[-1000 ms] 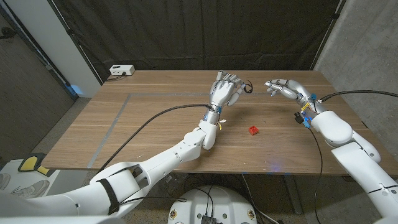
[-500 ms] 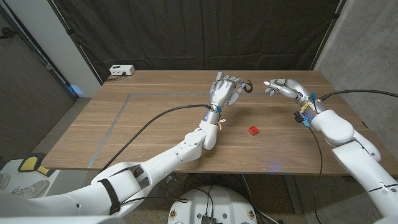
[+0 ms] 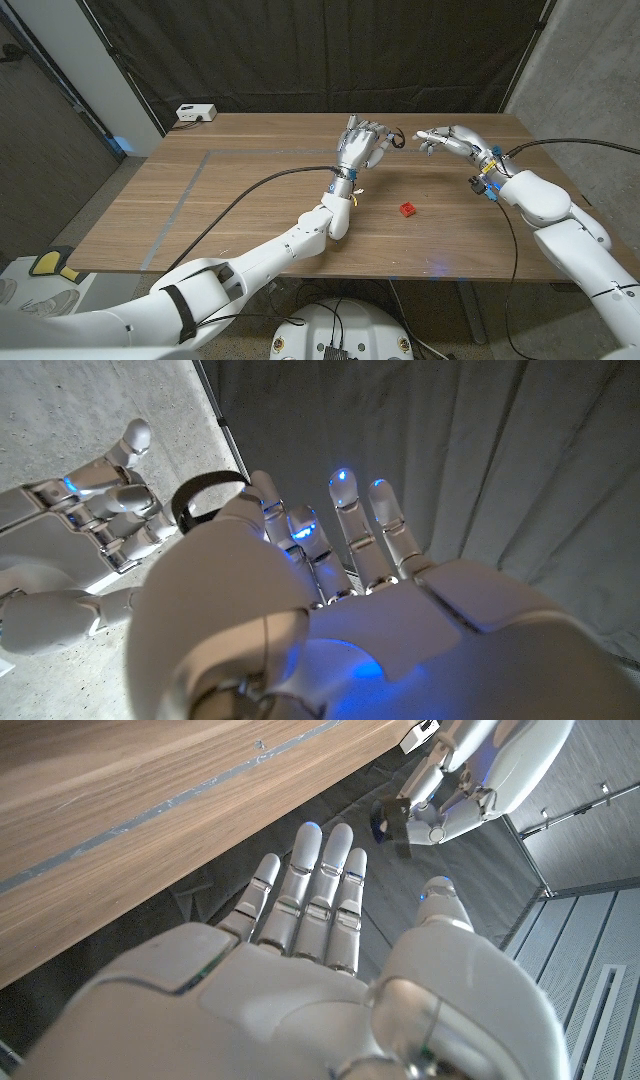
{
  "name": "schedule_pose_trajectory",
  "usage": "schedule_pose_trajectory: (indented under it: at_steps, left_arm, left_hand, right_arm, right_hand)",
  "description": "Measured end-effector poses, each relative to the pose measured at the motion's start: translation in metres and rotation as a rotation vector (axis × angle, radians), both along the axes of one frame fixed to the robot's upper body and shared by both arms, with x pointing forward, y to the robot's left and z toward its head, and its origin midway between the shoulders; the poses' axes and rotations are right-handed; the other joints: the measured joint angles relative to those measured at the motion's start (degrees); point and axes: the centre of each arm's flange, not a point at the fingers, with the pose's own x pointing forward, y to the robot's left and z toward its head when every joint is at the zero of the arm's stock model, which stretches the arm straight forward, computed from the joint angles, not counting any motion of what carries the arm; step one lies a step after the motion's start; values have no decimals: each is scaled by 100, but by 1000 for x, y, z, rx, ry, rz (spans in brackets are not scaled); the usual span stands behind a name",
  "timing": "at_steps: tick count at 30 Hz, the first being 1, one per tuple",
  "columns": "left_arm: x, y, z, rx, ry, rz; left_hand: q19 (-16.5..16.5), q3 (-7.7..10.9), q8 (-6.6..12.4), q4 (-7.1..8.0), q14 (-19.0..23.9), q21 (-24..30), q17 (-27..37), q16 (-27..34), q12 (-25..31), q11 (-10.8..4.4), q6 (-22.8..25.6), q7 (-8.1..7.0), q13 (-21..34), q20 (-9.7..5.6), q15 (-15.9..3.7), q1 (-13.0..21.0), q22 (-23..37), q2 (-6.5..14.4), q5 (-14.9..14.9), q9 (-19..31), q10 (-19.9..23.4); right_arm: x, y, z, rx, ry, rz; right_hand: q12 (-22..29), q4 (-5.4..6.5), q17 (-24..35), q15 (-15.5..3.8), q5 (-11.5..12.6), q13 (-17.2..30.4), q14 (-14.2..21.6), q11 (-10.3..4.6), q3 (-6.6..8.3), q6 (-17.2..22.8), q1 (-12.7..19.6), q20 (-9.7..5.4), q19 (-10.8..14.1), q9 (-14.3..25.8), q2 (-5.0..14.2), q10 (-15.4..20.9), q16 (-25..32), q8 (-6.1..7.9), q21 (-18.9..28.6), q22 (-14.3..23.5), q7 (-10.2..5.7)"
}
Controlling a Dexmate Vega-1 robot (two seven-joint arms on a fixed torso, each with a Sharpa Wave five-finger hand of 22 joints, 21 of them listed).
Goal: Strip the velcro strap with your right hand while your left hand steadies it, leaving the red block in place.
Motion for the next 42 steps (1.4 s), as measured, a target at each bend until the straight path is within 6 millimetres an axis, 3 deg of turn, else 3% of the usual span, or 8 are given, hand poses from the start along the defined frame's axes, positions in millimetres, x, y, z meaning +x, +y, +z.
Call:
schedule_pose_trajectory:
  at_steps: [9,14,19,27,35,42]
  left_arm:
    - [1,-5,2,3,-4,-23]
    - [0,-7,1,10,-8,-42]
    - [0,-8,1,16,-8,-44]
    - [3,-6,-2,21,9,-36]
    - [5,-6,-2,19,19,-28]
    - [8,-8,-2,24,26,-21]
  left_hand:
    - [-21,69,-35,-22,-30,-64,-54,-40,0,-22,49,13,0,21,31,3,15,2,-24,1,-24]
    - [-21,93,-37,-47,-30,-66,-80,-79,0,0,80,44,0,21,30,49,15,-11,-43,-14,-60]
    - [-21,102,-38,-56,-50,-66,-77,-79,0,1,101,64,0,21,10,56,20,-4,-46,-28,-60]
    - [-20,126,-12,-80,-50,-66,-152,-123,0,13,184,146,-1,20,10,138,10,-27,-64,-38,-69]
    - [-20,121,-6,-145,-49,-66,-212,-123,0,34,225,188,-1,20,10,168,10,3,-89,-35,-88]
    - [-20,99,-1,-167,-49,-66,-239,-123,0,36,236,199,-1,20,10,169,10,4,-90,-33,-88]
  right_arm:
    - [7,4,-1,-21,37,-30]
    - [8,12,1,-16,39,-42]
    - [9,13,0,8,44,-41]
    - [11,17,-2,85,46,6]
    - [16,16,-6,166,62,74]
    - [20,18,-7,183,103,140]
  right_hand:
    - [274,46,-34,-11,18,290,93,-29,-51,114,3,-22,23,0,-3,30,104,0,104,36,33]
    - [659,-2,-82,-31,22,636,322,-102,-99,401,112,-8,133,0,-67,224,257,0,249,96,8]
    - [872,-17,-68,-29,62,909,350,-163,-147,418,196,-8,134,29,-106,156,315,16,334,138,9]
    - [932,22,-130,-10,62,959,294,-95,-186,353,226,-8,134,55,-75,30,348,-27,423,185,-11]
    - [1331,-83,-149,-53,106,1109,629,-290,-143,831,699,-7,337,158,-89,386,621,167,689,270,-49]
    - [1440,-138,-167,-51,106,1105,726,-285,-89,932,1007,-49,379,145,28,490,738,174,844,341,-9]
